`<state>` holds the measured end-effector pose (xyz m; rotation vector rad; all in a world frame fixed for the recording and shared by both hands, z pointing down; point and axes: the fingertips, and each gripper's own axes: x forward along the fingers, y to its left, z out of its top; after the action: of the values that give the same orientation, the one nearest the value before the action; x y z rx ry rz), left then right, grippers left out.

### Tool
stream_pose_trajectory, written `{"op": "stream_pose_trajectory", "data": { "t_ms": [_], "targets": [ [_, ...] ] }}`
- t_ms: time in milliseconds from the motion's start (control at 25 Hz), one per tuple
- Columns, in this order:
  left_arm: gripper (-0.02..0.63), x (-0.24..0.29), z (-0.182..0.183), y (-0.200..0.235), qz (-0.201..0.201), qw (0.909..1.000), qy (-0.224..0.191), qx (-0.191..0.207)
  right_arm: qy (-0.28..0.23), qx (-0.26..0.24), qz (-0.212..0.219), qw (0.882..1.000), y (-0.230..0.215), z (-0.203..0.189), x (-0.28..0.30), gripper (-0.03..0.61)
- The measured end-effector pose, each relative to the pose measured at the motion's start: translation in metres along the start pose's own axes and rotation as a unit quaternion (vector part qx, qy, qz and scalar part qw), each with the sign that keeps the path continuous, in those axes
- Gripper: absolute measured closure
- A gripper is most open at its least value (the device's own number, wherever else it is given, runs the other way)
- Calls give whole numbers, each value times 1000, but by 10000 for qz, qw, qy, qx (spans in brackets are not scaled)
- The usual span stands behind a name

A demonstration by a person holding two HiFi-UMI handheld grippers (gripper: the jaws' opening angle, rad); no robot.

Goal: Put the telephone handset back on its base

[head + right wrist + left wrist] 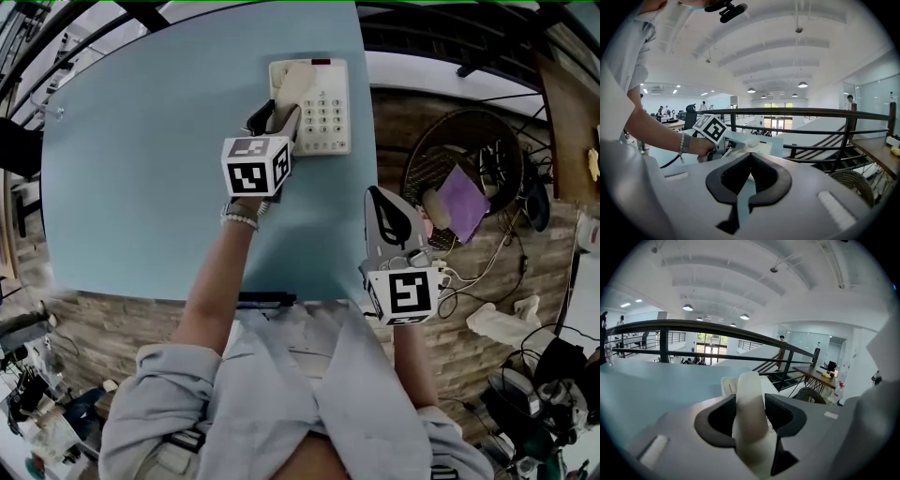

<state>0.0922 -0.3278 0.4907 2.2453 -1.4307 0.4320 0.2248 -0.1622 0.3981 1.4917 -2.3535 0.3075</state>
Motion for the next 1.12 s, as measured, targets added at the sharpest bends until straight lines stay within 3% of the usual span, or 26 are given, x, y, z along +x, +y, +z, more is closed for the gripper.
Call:
{"op": "stream_pose_trajectory", "data": {
  "t_ms": [360,920,1120],
  "targets": [
    [417,11,-4,-4,176,9983,206,524,38,19,38,10000,0,-5,3,572],
    [415,19,-7,-7,83,9946,648,804,52,12,100,9999,2,-5,4,572],
    [405,18,-6,-5,173,9962,619,595,48,5,102,9999,3,-3,5,572]
  ]
}}
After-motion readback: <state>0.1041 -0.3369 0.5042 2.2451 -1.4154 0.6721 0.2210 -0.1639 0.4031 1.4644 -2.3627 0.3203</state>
